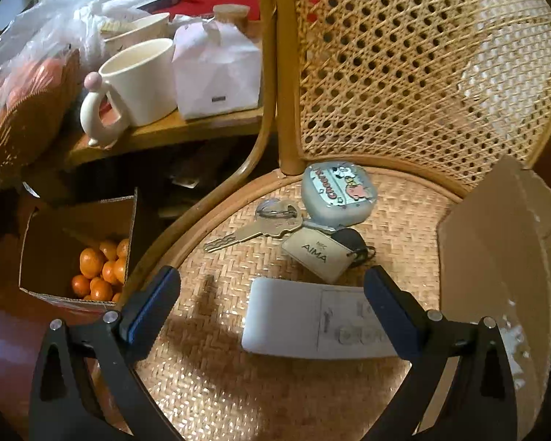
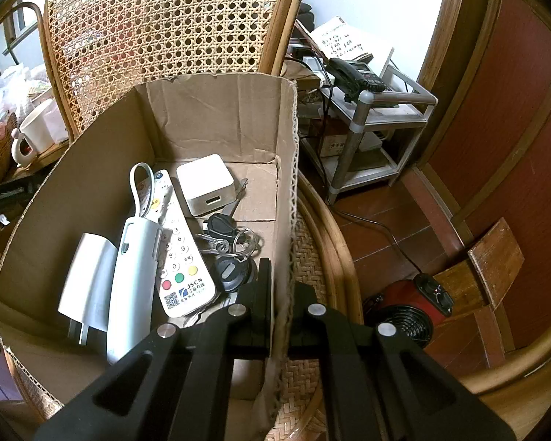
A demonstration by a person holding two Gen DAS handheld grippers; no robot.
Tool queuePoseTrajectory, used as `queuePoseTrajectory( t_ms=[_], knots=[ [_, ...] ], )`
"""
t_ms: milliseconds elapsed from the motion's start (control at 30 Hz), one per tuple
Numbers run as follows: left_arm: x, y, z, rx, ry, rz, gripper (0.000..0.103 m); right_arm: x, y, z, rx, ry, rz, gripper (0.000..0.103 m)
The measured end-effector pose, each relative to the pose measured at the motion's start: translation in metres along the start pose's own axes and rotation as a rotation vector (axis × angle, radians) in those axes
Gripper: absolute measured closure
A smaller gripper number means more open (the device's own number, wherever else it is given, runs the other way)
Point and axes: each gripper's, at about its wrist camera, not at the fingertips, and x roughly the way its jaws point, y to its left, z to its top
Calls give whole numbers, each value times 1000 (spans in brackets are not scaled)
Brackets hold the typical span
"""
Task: Organize rigid objects
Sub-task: 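Move the open left tool over the white button remote on the seat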
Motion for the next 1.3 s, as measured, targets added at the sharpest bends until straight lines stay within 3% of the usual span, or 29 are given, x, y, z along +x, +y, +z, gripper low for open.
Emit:
queuePoseTrajectory(
  t_ms=[233,367,600,733,867,1000,1133,1233,1300],
  knots=[
    [17,-9,-1,-22,23,33,4,0,0,0,1,0,0,97],
    [22,-10,-2,-49,5,107,4,-1,1,0,1,1,4,97],
    [26,-8,-1,-76,6,117,3,-1,0,0,-2,1,6,97],
    [37,-4,-5,-91,88,71,3,-1,0,0,-2,1,6,97],
    [34,-8,-13,-46,98,113,1,-1,-1,0,-2,0,6,97],
    [27,1,-21,-121,147,132,1,-1,-1,0,-3,1,6,97],
    [23,8,-27,-131,185,142,1,-1,-1,0,-3,0,7,97],
    [18,14,-32,-112,208,115,8,0,-2,0,-3,0,8,96],
    [14,17,-31,-87,195,104,21,-1,-1,-1,-2,1,7,96]
  ],
)
